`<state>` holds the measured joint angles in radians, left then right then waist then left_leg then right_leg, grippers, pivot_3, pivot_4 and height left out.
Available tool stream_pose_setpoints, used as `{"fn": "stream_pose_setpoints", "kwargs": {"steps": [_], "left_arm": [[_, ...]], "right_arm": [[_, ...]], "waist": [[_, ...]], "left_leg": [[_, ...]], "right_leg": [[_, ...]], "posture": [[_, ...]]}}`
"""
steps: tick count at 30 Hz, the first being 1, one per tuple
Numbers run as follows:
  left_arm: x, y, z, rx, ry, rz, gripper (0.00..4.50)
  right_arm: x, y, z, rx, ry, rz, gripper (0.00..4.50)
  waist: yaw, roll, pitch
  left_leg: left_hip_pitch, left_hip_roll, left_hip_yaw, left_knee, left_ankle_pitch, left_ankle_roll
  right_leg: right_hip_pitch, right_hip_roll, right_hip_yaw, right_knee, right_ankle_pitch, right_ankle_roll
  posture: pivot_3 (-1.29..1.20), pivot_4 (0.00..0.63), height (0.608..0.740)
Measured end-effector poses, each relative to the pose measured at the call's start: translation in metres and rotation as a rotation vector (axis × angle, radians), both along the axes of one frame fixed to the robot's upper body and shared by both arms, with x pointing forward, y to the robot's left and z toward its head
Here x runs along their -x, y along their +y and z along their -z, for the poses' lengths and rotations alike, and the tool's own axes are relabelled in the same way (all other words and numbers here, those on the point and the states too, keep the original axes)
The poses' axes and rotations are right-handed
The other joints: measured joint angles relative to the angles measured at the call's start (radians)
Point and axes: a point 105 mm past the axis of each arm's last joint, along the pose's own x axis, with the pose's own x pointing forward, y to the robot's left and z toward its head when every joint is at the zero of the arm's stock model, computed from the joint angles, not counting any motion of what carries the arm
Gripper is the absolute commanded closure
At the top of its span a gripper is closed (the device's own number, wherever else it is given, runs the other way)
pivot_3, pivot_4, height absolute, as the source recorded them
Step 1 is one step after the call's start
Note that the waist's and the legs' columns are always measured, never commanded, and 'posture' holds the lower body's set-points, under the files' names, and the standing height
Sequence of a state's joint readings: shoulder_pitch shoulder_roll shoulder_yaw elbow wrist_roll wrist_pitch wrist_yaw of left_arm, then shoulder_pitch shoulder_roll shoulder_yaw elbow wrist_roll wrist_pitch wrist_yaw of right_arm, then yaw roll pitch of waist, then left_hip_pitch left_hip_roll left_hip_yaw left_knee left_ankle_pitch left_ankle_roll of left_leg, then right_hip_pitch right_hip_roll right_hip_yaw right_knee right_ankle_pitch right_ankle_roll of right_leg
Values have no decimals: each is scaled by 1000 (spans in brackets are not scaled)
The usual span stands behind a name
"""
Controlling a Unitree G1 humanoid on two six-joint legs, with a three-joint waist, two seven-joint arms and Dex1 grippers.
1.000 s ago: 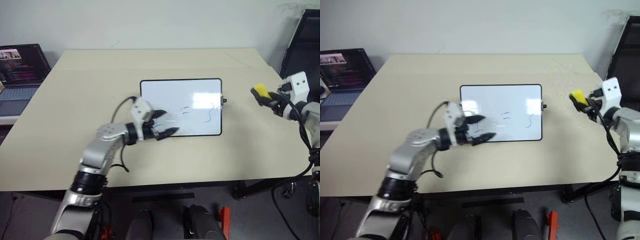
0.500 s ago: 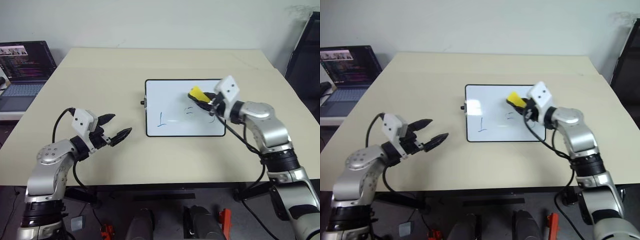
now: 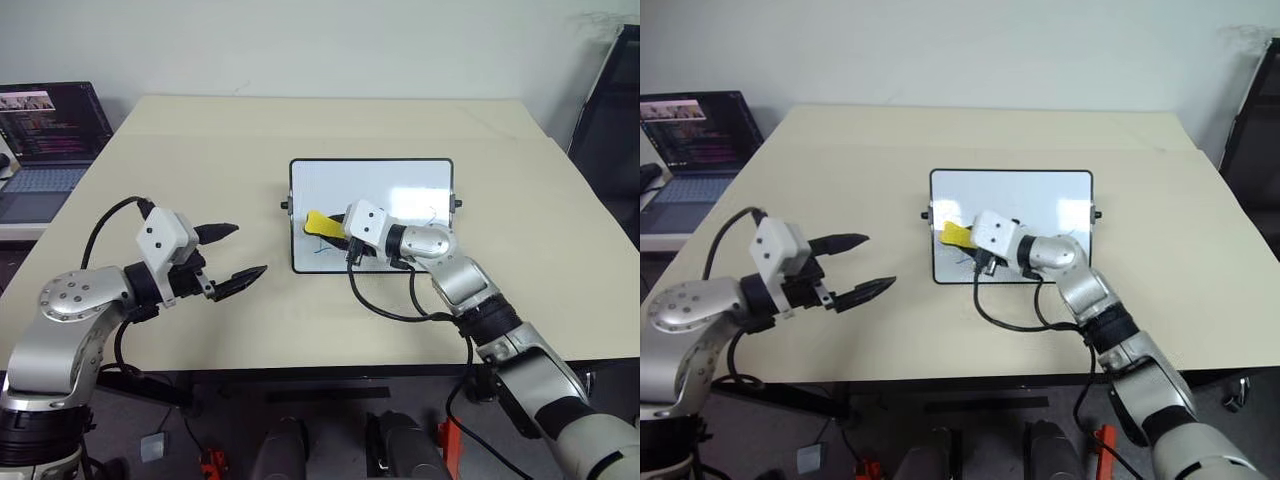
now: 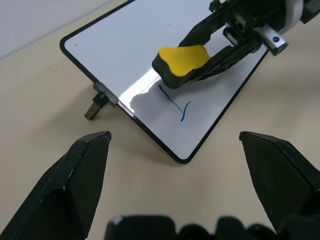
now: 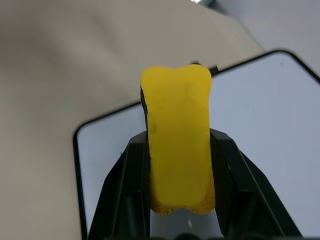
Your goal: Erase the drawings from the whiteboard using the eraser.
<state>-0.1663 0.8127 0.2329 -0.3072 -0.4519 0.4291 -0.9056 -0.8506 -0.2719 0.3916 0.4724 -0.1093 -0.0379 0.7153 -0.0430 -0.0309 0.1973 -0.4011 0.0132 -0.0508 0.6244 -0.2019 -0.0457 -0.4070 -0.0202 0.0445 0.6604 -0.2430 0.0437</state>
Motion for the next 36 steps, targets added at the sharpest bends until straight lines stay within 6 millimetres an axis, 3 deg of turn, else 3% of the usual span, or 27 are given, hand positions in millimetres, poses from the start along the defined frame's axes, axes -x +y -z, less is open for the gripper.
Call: {"fn": "stream_pose_setpoints", "kwargs": {"steps": [4, 12, 25, 30, 36], "left_arm": [[0, -5, 4, 5, 17, 15, 0], [-2, -6, 5, 7, 17, 9, 0], [-2, -5, 5, 8, 24, -1, 0], [-4, -5, 3, 9, 17, -1, 0], [-5, -6, 2, 7, 11, 0, 0]], "right_arm": [[-20, -5, 5, 103, -35, 44, 3304], [-27, 1, 2, 224, -130, 10, 3305], [4, 0, 39, 478, -75, -183, 3307], [-1, 2, 34, 468, -104, -146, 3308], [-24, 0, 1, 439, -182, -8, 3324]], "waist": [[-5, 0, 0], [-12, 0, 0], [-12, 0, 0], [-12, -1, 0], [-11, -1, 0]], "left_leg": [[0, 0, 0, -1, 0, 0], [2, 0, 0, 0, 0, 0], [3, 0, -1, 1, 0, 0], [3, 0, -2, 2, 0, 0], [3, 0, -2, 2, 1, 0]], "right_leg": [[0, 0, 0, 0, 0, -2], [0, 0, 0, 3, 0, -2], [1, 0, -1, 4, -1, -4], [1, 0, 0, 4, -2, -7], [2, 0, -1, 4, -1, -8]], "posture": [[0, 150, 740], [0, 150, 740], [0, 150, 740], [0, 150, 740], [0, 150, 740]]}}
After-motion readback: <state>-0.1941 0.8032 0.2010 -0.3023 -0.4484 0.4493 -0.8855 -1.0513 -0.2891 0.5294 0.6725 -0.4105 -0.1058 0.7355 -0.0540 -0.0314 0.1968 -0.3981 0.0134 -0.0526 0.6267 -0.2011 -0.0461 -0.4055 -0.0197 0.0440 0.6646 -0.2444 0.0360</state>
